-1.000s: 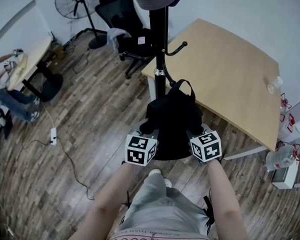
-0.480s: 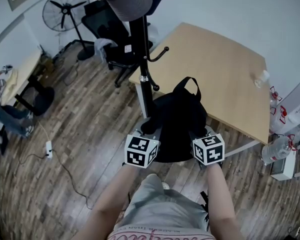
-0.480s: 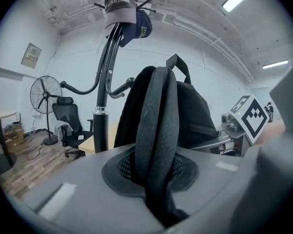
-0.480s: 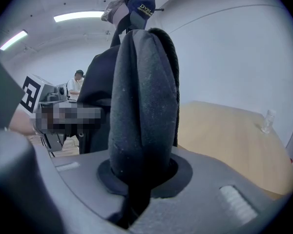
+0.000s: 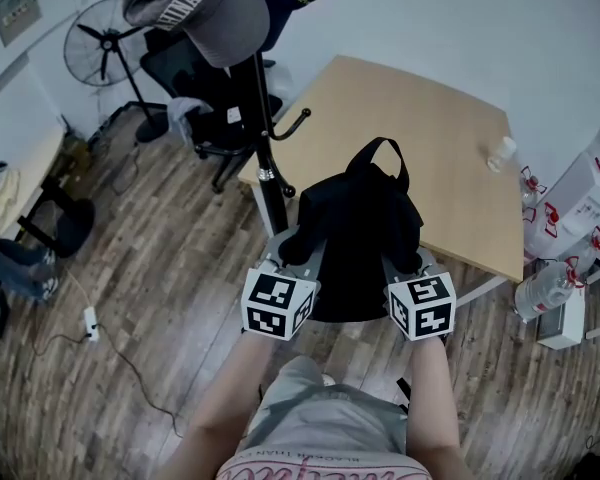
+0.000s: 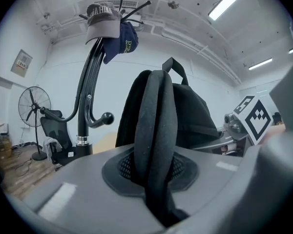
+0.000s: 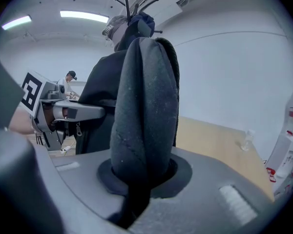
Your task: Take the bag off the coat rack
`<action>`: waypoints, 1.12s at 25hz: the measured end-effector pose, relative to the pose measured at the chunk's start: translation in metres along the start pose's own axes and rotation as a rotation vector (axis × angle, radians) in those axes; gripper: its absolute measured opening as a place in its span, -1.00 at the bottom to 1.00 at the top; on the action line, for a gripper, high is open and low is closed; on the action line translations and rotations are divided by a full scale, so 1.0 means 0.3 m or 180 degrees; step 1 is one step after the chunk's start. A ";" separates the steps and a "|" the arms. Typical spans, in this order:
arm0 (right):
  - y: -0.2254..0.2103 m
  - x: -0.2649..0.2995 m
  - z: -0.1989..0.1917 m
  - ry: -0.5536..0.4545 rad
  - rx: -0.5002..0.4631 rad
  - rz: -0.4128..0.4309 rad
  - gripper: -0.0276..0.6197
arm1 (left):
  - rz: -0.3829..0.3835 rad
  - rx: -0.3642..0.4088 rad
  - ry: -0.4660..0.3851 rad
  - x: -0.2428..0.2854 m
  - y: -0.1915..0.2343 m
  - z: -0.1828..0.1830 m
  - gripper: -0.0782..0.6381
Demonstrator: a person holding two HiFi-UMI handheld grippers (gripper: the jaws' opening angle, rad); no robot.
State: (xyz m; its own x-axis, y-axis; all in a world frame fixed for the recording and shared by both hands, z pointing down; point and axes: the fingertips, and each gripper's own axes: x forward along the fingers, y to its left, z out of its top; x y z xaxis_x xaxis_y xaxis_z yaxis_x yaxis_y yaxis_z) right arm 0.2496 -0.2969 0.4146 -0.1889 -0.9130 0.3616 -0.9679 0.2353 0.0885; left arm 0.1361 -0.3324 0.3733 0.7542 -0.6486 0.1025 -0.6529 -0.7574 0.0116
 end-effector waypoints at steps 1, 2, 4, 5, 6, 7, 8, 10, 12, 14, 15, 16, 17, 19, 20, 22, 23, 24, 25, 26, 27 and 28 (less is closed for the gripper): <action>-0.009 -0.010 0.017 -0.0043 -0.0006 -0.0035 -0.80 | -0.0019 0.0016 -0.0037 0.005 -0.005 0.019 -0.58; -0.017 -0.020 0.033 -0.0088 -0.0008 -0.0070 -0.80 | -0.0037 0.0034 -0.0076 0.009 -0.009 0.038 -0.58; -0.035 -0.042 0.067 -0.0185 0.0005 -0.0151 -0.80 | -0.0073 0.0072 -0.0152 0.018 -0.019 0.079 -0.58; -0.044 -0.053 0.085 -0.0236 0.0020 -0.0193 -0.80 | -0.0090 0.0091 -0.0190 0.023 -0.024 0.100 -0.58; -0.053 -0.063 0.102 -0.0286 0.0036 -0.0235 -0.80 | -0.0108 0.0109 -0.0226 0.028 -0.028 0.121 -0.57; -0.061 -0.073 0.119 -0.0334 0.0051 -0.0273 -0.80 | -0.0124 0.0130 -0.0261 0.033 -0.031 0.141 -0.57; -0.069 -0.081 0.134 -0.0377 0.0064 -0.0310 -0.80 | -0.0139 0.0153 -0.0293 0.038 -0.034 0.161 -0.57; -0.084 -0.095 0.161 -0.0449 0.0095 -0.0382 -0.81 | -0.0168 0.0204 -0.0349 0.050 -0.040 0.197 -0.57; -0.101 -0.109 0.185 -0.0511 0.0119 -0.0434 -0.81 | -0.0195 0.0243 -0.0397 0.062 -0.049 0.230 -0.57; -0.116 -0.123 0.209 -0.0568 0.0118 -0.0473 -0.81 | -0.0220 0.0264 -0.0451 0.071 -0.058 0.261 -0.57; -0.123 -0.128 0.221 -0.0594 0.0116 -0.0495 -0.81 | -0.0229 0.0271 -0.0478 0.074 -0.061 0.277 -0.57; -0.130 -0.133 0.233 -0.0619 0.0115 -0.0523 -0.81 | -0.0236 0.0277 -0.0501 0.078 -0.063 0.291 -0.57; -0.138 -0.138 0.245 -0.0643 0.0114 -0.0555 -0.81 | -0.0240 0.0284 -0.0517 0.082 -0.066 0.305 -0.57; -0.154 -0.147 0.266 -0.0689 0.0098 -0.0614 -0.81 | -0.0248 0.0307 -0.0542 0.091 -0.074 0.330 -0.57; -0.162 -0.152 0.277 -0.0711 0.0086 -0.0635 -0.81 | -0.0254 0.0322 -0.0559 0.093 -0.079 0.342 -0.57; -0.174 -0.163 0.295 -0.0749 0.0068 -0.0674 -0.81 | -0.0265 0.0351 -0.0593 0.097 -0.088 0.365 -0.57; -0.178 -0.168 0.303 -0.0766 0.0060 -0.0693 -0.81 | -0.0269 0.0361 -0.0607 0.099 -0.091 0.375 -0.57; -0.183 -0.172 0.311 -0.0782 0.0053 -0.0708 -0.81 | -0.0271 0.0370 -0.0622 0.101 -0.094 0.384 -0.57; -0.187 -0.177 0.317 -0.0797 0.0047 -0.0716 -0.81 | -0.0274 0.0377 -0.0638 0.103 -0.097 0.392 -0.57; -0.191 -0.181 0.323 -0.0810 0.0042 -0.0720 -0.81 | -0.0279 0.0385 -0.0653 0.105 -0.101 0.399 -0.57; -0.196 -0.186 0.327 -0.0823 0.0040 -0.0724 -0.81 | -0.0285 0.0393 -0.0666 0.107 -0.105 0.405 -0.57; -0.200 -0.190 0.330 -0.0833 0.0039 -0.0730 -0.81 | -0.0291 0.0399 -0.0675 0.109 -0.109 0.410 -0.57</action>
State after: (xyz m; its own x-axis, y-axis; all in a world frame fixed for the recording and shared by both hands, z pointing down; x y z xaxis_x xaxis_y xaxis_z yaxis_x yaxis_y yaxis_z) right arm 0.3020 -0.2919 0.2967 -0.0008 -0.9965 0.0831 -0.9917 0.0115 0.1281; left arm 0.1909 -0.3382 0.2539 0.8162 -0.5683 -0.1043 -0.5775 -0.8085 -0.1134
